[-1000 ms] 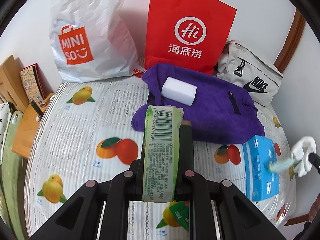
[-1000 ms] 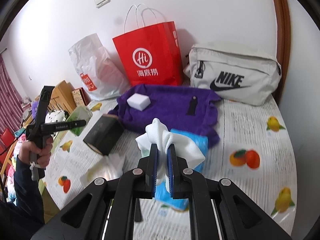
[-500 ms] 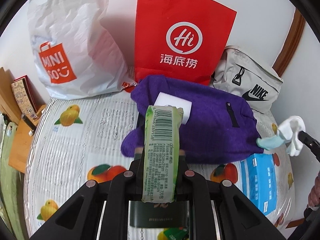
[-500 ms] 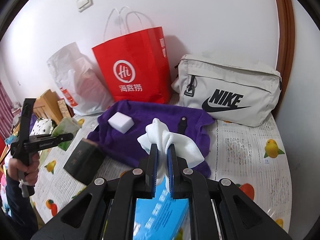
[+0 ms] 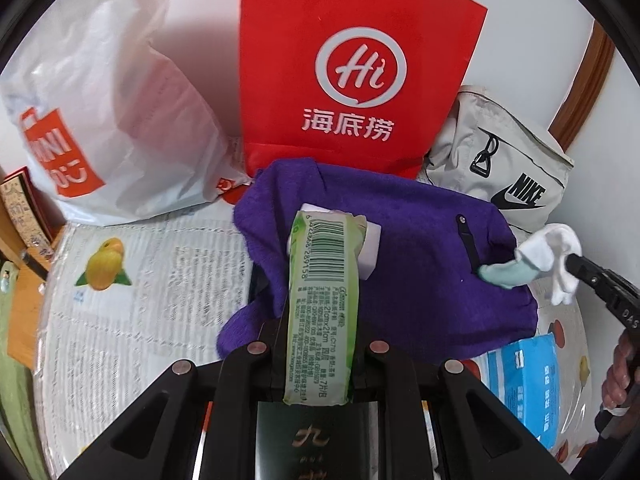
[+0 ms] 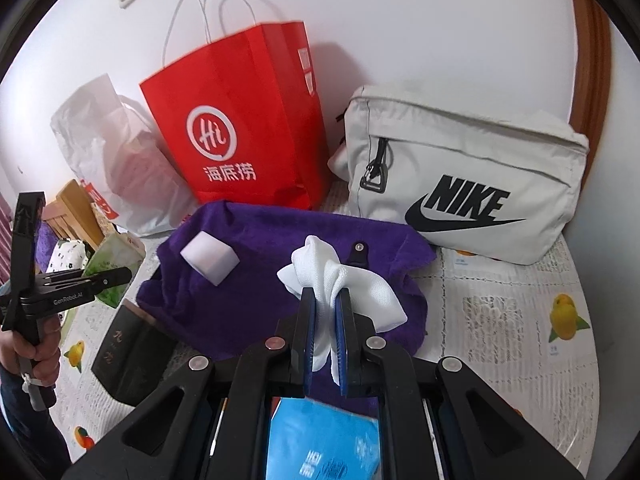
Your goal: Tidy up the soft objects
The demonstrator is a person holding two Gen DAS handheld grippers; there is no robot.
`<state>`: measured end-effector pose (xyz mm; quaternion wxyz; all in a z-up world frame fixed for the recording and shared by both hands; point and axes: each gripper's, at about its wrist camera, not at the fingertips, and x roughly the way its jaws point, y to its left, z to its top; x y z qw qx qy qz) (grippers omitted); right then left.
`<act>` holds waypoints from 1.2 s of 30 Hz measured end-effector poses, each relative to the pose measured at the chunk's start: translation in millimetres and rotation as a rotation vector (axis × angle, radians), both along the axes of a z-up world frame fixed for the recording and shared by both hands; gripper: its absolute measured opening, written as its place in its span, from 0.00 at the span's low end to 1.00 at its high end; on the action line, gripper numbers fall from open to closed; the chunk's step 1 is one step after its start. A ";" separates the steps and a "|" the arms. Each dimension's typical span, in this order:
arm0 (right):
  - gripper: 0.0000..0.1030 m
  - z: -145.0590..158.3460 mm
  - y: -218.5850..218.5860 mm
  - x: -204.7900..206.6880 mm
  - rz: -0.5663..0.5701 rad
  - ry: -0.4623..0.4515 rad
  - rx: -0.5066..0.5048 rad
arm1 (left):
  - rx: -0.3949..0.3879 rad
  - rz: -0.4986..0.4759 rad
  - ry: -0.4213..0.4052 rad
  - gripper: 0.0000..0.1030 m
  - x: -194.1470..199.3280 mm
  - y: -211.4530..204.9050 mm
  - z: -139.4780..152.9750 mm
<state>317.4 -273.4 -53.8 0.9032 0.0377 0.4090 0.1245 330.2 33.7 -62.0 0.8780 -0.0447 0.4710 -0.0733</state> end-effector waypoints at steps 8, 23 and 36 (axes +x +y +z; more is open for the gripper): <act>0.09 -30.7 8.7 27.4 0.023 0.067 -0.041 | -0.007 -0.055 0.057 0.16 27.1 -18.4 -26.2; 0.17 -74.8 13.2 62.0 0.018 0.172 -0.077 | -0.001 -0.079 0.161 0.19 54.6 -33.6 -66.2; 0.55 -70.4 15.0 47.0 0.005 0.172 -0.074 | 0.063 -0.041 0.104 0.56 36.0 -26.7 -42.5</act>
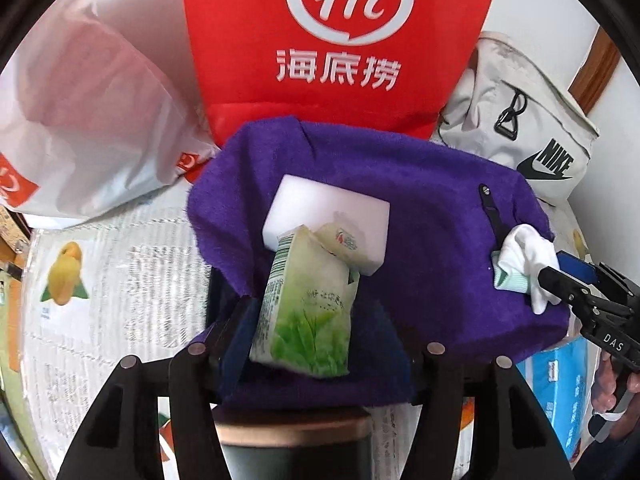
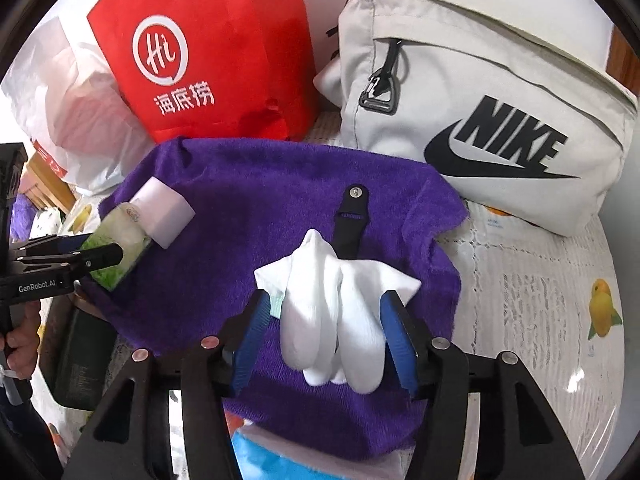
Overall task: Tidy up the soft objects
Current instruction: 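Open both tools to drop the glove and green packet on the towel, then grasp the white mesh bag with the left tool while the right tool grasps the black watch strap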
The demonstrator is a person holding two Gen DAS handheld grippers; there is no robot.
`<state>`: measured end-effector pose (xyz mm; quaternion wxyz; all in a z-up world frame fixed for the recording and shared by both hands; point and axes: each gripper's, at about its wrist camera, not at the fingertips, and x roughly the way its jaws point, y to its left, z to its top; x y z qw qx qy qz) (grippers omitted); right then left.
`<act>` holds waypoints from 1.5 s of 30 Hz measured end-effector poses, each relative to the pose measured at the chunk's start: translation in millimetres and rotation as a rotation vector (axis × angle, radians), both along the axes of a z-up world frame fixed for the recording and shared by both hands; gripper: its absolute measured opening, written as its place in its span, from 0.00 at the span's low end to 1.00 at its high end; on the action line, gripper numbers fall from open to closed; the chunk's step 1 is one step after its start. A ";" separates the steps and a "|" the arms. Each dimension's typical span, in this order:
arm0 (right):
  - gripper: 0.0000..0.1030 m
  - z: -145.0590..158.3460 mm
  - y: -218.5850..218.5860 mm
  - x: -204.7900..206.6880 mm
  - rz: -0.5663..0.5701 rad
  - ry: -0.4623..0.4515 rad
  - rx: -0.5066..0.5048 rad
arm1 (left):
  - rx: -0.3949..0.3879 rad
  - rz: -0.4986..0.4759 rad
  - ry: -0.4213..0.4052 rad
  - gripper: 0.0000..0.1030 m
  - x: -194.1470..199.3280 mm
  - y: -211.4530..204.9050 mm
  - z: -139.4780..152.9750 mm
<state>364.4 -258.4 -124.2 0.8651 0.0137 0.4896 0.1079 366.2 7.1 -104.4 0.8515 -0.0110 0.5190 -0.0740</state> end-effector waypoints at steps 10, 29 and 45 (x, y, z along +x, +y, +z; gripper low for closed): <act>0.77 37.1 -8.0 -34.2 -0.047 -0.074 0.014 | 0.012 0.000 -0.068 0.60 -38.2 7.8 37.5; 0.77 72.6 -2.0 -164.4 -0.035 -0.147 0.057 | -0.006 -0.017 -0.093 0.60 -158.4 1.6 44.2; 0.77 47.2 1.5 -272.2 -0.016 -0.149 0.049 | 0.023 -0.114 -0.094 0.65 -248.8 -39.3 11.0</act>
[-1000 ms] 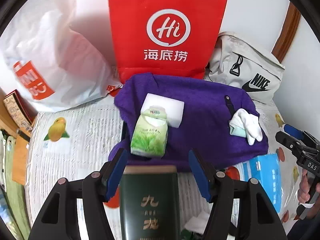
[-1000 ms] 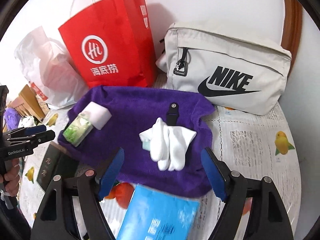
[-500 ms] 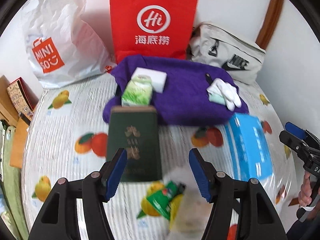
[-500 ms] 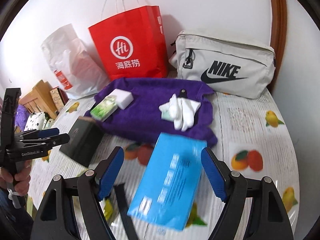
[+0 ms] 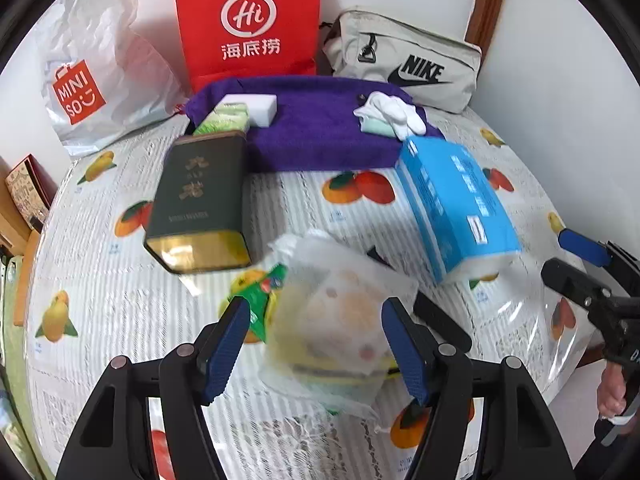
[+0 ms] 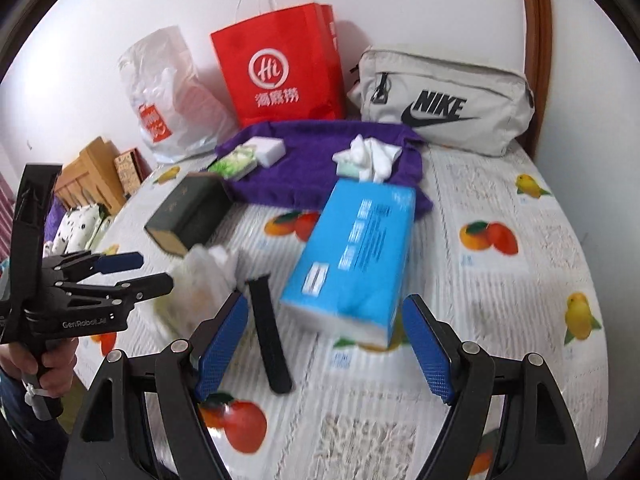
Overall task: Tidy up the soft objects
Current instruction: 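Grasp the white mesh bag with the left tool while the right tool grasps the black watch strap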
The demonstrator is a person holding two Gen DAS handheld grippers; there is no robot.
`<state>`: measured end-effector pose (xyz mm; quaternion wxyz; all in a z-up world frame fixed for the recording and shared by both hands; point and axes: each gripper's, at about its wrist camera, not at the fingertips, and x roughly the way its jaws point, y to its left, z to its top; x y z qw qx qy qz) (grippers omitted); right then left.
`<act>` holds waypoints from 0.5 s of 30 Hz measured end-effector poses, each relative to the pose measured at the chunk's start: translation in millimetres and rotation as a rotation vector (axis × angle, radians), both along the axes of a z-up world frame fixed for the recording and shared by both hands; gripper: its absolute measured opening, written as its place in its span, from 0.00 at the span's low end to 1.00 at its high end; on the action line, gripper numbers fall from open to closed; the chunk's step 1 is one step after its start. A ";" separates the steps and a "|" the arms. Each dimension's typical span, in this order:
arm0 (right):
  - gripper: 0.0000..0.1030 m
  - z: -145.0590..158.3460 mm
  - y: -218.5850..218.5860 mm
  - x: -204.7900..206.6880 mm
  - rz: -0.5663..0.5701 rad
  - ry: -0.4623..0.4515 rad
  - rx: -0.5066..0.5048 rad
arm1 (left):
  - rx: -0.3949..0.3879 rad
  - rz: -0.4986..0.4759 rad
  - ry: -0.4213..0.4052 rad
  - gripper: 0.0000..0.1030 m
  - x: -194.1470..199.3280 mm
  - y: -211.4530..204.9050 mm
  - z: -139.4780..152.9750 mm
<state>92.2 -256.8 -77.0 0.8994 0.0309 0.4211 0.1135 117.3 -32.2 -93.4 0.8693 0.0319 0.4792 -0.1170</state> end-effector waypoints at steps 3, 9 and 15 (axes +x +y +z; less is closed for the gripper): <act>0.77 -11.4 1.1 -10.8 0.004 0.016 0.012 | 0.001 -0.004 -0.002 0.65 -7.6 -3.2 -8.3; 0.77 -30.1 3.6 -23.3 0.011 0.037 0.024 | 0.017 0.009 -0.021 0.66 -16.3 -7.1 -26.2; 0.77 -40.6 9.5 -27.4 0.019 0.051 0.020 | -0.004 0.029 -0.034 0.67 -17.8 -4.5 -38.9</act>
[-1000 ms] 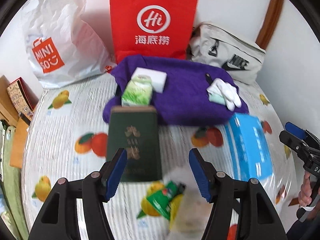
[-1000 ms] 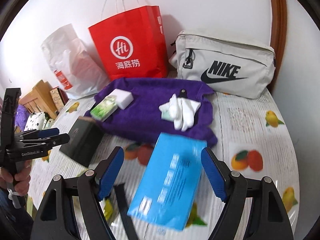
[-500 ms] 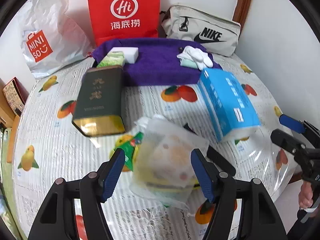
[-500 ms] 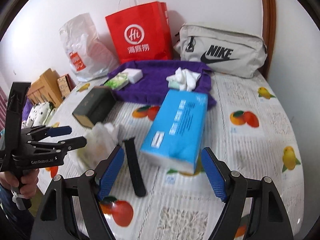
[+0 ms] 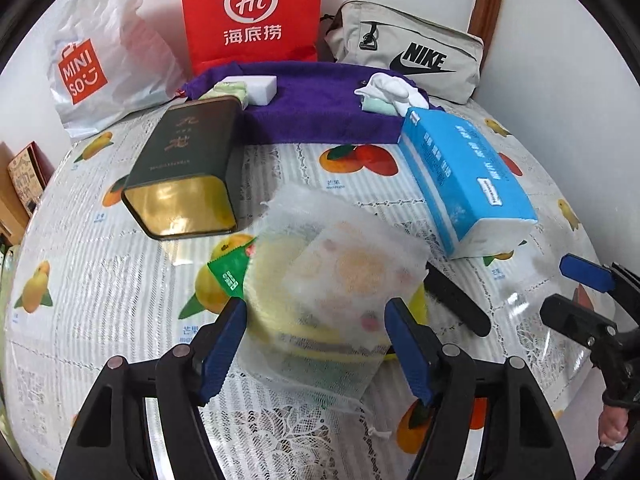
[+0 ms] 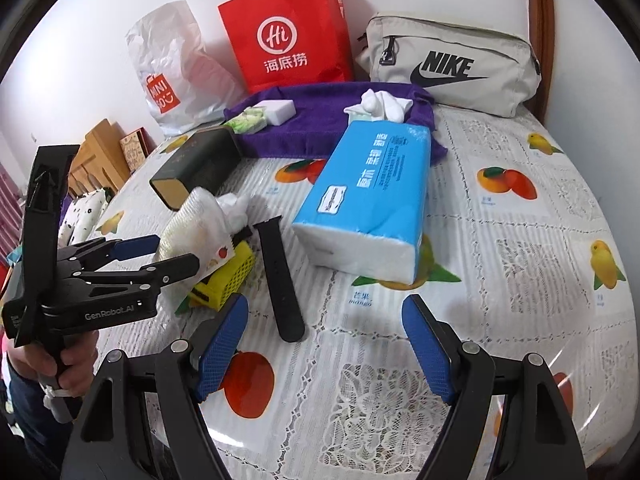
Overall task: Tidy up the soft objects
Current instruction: 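Grasp the white mesh bag with the left tool while the right tool grasps the black watch strap, then lift the mesh bag with the left tool while the right tool lifts the black strap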
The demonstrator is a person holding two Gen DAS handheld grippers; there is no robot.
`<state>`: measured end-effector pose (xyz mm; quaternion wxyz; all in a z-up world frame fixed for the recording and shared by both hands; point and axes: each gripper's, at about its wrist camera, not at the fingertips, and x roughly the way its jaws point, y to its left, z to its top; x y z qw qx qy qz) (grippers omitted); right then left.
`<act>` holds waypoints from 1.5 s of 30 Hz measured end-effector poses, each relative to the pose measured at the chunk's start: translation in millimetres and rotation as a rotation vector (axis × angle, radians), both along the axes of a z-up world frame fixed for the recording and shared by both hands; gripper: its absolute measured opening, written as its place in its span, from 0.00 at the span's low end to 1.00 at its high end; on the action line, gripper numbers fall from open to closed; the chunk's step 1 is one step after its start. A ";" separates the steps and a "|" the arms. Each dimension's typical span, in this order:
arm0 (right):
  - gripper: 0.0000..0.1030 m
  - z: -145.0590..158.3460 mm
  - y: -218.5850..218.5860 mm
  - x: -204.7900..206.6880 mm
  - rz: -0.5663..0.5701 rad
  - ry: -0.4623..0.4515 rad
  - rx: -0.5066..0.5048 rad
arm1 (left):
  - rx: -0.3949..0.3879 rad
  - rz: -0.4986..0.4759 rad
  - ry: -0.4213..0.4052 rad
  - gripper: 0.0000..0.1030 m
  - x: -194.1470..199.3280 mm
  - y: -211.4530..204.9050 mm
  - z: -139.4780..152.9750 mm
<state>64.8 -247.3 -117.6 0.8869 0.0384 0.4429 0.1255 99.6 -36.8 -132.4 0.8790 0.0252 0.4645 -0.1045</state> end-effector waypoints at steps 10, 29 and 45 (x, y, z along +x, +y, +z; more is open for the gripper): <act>0.77 -13.2 8.3 -0.1 0.006 0.011 -0.007 | -0.070 0.022 -0.015 0.58 0.1 9.5 -11.8; 0.66 -29.1 33.1 7.1 0.063 -0.015 -0.052 | -0.133 0.041 -0.025 0.29 -11.3 33.7 -1.7; 0.17 -45.1 50.8 14.9 0.128 -0.009 -0.137 | -0.171 0.076 -0.039 0.22 -17.1 65.1 9.8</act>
